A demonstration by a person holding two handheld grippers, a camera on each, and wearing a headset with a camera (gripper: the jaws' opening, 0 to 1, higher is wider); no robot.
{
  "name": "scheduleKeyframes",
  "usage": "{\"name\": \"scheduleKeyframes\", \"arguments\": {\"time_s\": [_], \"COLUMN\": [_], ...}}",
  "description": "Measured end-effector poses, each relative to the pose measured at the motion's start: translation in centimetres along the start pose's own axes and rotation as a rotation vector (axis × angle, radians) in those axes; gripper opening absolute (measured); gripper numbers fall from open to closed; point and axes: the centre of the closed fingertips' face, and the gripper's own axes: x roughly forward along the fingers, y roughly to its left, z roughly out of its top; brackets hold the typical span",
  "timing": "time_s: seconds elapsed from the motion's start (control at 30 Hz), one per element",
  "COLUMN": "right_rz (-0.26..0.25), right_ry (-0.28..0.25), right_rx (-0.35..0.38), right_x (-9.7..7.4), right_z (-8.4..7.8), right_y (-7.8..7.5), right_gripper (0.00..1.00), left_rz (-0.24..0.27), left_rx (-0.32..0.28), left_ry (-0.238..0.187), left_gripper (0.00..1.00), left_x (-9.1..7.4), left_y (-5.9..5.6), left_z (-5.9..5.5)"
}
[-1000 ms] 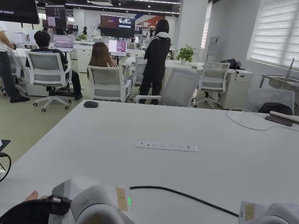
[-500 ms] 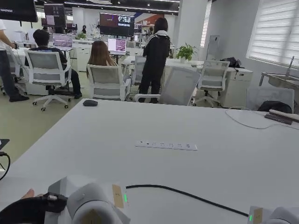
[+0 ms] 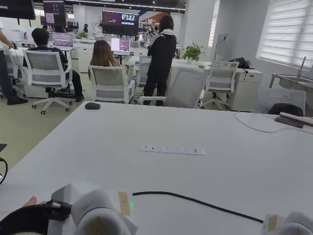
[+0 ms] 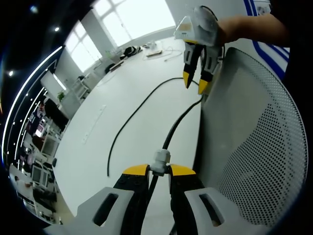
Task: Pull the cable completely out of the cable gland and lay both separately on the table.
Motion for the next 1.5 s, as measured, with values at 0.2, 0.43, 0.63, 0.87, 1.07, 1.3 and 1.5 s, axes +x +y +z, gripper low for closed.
{"name": "scheduleKeyframes", "arguments": {"time_s": [0.2,0.43,0.63,0.87,1.07,1.3,1.5], "right_rz": [0.053,0.082,0.078,0.101,0.091,0.079,0.065], "right_ry": [-0.120,-0.253,-0.285,-0.292,-0.289,-0.277,-0.263], "right_rx": [-0.041,-0.135,-0.247,-0.301,-0.296,-0.282,-0.267], "right_x": [-0.3,0.5,1.0,1.1,1.1,1.0,1.0], "right_z": [5.8,11.9,14.4,14.5,14.3,13.5,12.4], "right_y": [2.6,5.8,7.6,8.4,7.8,7.2,6.5], "right_gripper": [0.23,0.23,0.20,0.13,0.04,0.04,0.04], "left_rz": [-0.009,-0.009,-0.013,-0.015,-0.015,-0.007,0.000], "left_rx": [0.001,0.006,0.017,0.014,0.010,0.002,-0.004], "left_ry": [0.004,-0.001,-0.006,-0.022,-0.026,-0.023,-0.018], "left_gripper": [0.16,0.16,0.16,0.16,0.16,0.16,0.16], "left_x": [0.1,-0.2,-0.5,-1.0,-0.9,-0.9,-1.0], "left_y": [-0.5,-0.8,-1.1,-1.5,-1.7,-1.5,-1.4], "left_z": [0.0,0.3,0.7,1.2,1.2,0.9,0.6]}}
